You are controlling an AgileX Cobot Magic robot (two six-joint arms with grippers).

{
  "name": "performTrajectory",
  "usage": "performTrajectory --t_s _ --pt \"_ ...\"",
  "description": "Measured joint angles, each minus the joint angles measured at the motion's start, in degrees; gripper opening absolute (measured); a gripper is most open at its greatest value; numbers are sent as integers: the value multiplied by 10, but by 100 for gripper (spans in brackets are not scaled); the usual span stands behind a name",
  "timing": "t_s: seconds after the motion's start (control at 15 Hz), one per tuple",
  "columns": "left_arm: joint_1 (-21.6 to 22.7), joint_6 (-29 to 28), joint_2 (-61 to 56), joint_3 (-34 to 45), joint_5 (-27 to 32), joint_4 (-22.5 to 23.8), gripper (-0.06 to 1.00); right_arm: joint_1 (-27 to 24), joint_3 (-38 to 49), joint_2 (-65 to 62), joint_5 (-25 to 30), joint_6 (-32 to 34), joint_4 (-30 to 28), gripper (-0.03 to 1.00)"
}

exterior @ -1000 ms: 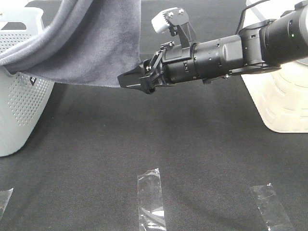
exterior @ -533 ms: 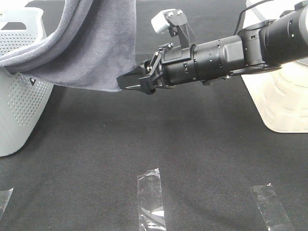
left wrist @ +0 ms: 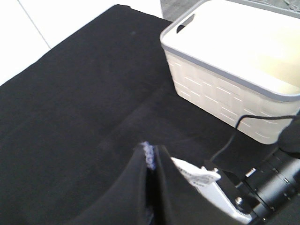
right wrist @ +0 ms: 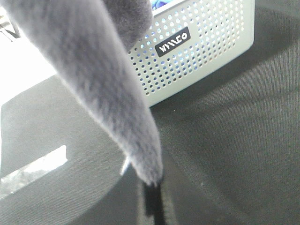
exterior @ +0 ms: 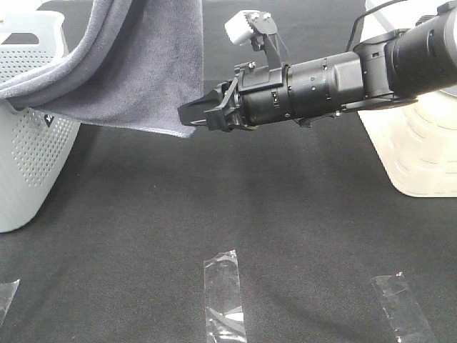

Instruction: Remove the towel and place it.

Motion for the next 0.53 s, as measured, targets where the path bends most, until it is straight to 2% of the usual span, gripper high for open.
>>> performTrajectory --t_s 0.13,0.27,0.4,0.53 --pt "0 -45 0 4 0 46 1 0 0 -6 -7 41 -10 0" --pt "1 -105 0 28 -4 99 1 -2 0 -37 -41 117 -80 0" --pt "12 -186 11 60 -4 146 1 -15 0 -82 -76 263 -194 0" --pt "41 -231 49 68 -6 158 1 -42 -11 -118 -91 445 -319 0"
